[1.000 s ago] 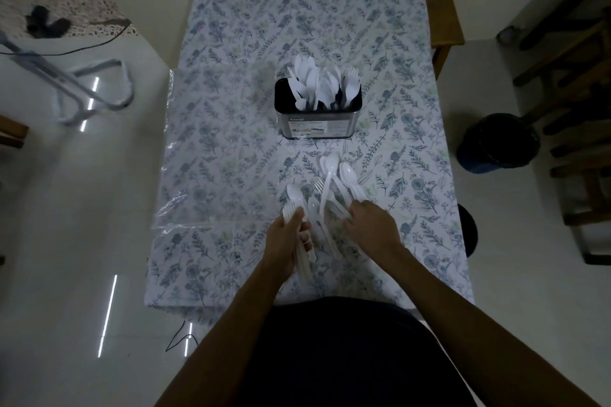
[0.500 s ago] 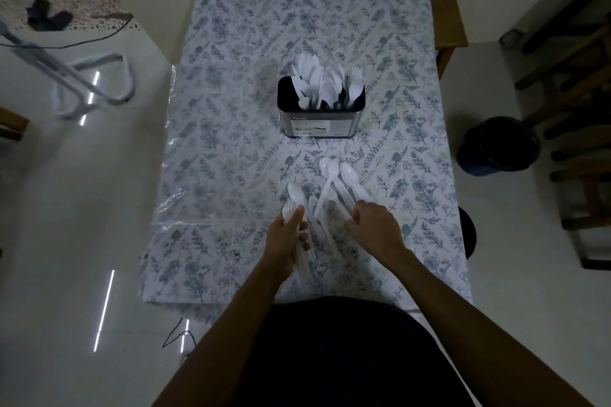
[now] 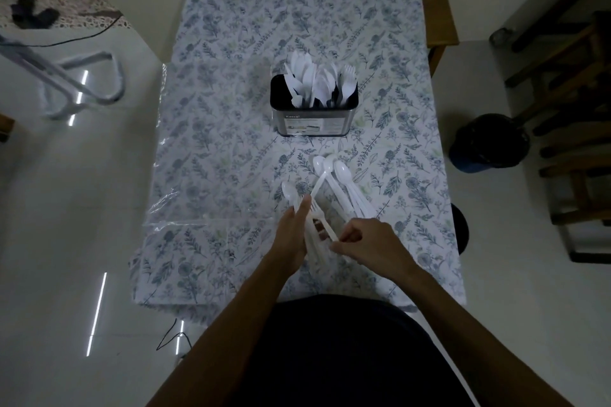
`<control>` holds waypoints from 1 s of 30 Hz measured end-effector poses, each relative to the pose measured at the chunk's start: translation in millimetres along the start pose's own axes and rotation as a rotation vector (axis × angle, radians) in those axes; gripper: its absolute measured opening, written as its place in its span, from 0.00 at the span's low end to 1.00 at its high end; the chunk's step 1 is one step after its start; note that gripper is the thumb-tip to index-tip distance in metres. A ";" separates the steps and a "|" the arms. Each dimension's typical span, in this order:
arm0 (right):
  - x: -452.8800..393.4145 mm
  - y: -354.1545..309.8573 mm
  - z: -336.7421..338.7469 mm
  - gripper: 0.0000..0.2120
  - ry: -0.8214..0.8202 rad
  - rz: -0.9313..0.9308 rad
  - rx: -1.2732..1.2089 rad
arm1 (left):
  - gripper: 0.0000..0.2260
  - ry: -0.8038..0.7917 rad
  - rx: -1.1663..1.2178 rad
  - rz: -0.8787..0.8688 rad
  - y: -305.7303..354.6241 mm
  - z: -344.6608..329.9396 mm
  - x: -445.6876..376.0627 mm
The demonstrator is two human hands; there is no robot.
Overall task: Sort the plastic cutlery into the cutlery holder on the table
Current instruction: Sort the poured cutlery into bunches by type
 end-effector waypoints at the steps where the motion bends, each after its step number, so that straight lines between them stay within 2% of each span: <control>1: 0.1 -2.4 -2.7 0.10 0.001 0.014 -0.005 | 0.15 0.018 0.018 -0.005 1.8 -0.4 0.0; 4: 2.0 -11.6 -11.8 0.09 -0.027 0.054 -0.014 | 0.09 0.027 0.074 -0.002 3.9 -2.5 0.4; 6: 2.6 -16.4 -13.3 0.09 -0.028 0.076 -0.018 | 0.10 0.010 0.056 -0.014 4.9 -2.1 2.0; 8: 0.3 -18.3 -5.6 0.11 0.012 0.077 -0.037 | 0.16 -0.001 -0.024 -0.037 7.8 -1.1 4.5; 11: -6.8 -13.7 9.5 0.12 0.076 0.032 -0.140 | 0.31 -0.090 -0.137 -0.037 13.2 -11.8 14.3; 14: -7.8 -17.9 15.0 0.20 0.045 0.034 -0.252 | 0.36 -0.143 -0.335 -0.113 24.7 -28.8 24.6; 15: -7.5 -21.4 12.3 0.21 0.011 0.047 -0.265 | 0.36 -0.140 -0.404 -0.134 26.1 -32.7 25.7; 16: -6.9 -25.8 8.8 0.18 -0.020 0.069 -0.269 | 0.37 -0.136 -0.455 -0.146 26.9 -35.9 26.1; 18: -4.7 -34.0 5.4 0.06 -0.025 0.118 -0.255 | 0.35 -0.130 -0.475 -0.158 26.8 -40.1 25.3; 22: -8.0 -31.2 10.8 0.17 0.041 0.121 -0.146 | 0.25 -0.190 -0.484 -0.200 34.8 -53.4 36.0; 25: -13.5 -46.5 39.0 0.13 0.092 0.196 -0.065 | 0.18 -0.259 -0.646 -0.388 65.2 -65.0 36.4; 28: -28.2 -95.4 102.0 0.07 0.243 0.316 0.040 | 0.13 -0.271 -0.946 -0.554 122.3 -80.4 21.7; 30: -38.6 -140.1 146.4 0.11 0.353 0.443 0.082 | 0.11 -0.274 -1.067 -0.719 180.0 -103.0 22.1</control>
Point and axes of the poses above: each hand's wrist, its own x-axis away from the middle knuckle, its own z-axis out of the back of the hand, y = z × x, the point moved 10 cm from there along -x, towards the middle knuckle, and after that the axes turned 6 degrees about -x, right-handed, at the moved point
